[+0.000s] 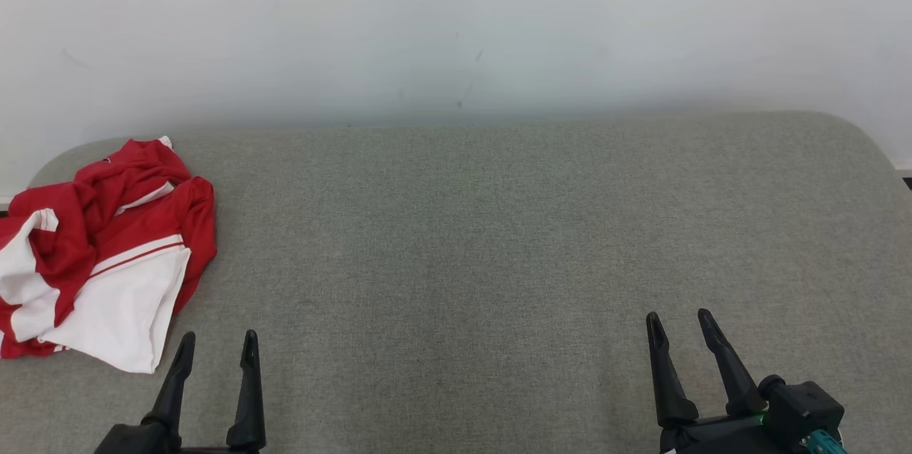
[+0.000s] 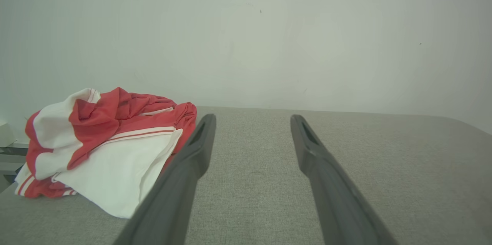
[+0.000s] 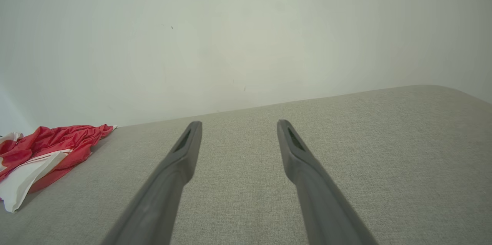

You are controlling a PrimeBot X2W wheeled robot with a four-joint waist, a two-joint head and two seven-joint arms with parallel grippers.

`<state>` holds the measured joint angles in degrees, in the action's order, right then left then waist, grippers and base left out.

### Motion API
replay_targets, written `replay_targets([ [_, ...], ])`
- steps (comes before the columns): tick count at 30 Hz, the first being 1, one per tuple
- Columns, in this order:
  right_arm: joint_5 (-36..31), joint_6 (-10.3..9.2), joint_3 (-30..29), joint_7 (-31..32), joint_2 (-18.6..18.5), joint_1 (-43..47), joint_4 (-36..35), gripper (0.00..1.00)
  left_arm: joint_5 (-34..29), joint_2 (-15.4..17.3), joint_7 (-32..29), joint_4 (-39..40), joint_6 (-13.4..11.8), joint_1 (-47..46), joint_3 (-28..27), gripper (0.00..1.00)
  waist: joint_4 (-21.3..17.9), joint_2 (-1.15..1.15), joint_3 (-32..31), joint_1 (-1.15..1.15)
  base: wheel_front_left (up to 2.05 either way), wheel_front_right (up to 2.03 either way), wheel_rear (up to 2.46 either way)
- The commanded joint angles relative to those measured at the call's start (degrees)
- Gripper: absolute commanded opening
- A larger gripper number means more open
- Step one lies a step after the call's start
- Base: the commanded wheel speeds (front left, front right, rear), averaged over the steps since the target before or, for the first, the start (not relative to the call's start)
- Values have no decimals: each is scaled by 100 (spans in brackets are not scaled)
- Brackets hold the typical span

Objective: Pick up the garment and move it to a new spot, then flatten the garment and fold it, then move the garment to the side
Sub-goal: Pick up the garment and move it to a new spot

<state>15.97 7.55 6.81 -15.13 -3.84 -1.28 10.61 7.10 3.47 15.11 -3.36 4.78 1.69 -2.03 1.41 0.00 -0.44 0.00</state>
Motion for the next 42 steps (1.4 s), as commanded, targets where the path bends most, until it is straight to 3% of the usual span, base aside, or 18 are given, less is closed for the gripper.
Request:
replay_targets([
  [1,29,-12,4,-4,-23,-8,11,100,-24,-19,8,-18,21,10,-21,100,4,0,5,0,0,0,0],
  [9,3,-12,2,-4,-21,18,10,100,-91,-33,7,-72,60,-24,-35,100,89,0,44,0,0,0,0],
  [17,6,-12,-5,-3,-39,38,26,100,-163,-39,7,-136,-7,-103,-122,100,436,0,107,0,0,0,0],
  [42,-93,-12,71,-4,-128,20,84,100,-101,-58,7,-279,-251,-41,-377,100,2545,0,254,0,0,0,0],
])
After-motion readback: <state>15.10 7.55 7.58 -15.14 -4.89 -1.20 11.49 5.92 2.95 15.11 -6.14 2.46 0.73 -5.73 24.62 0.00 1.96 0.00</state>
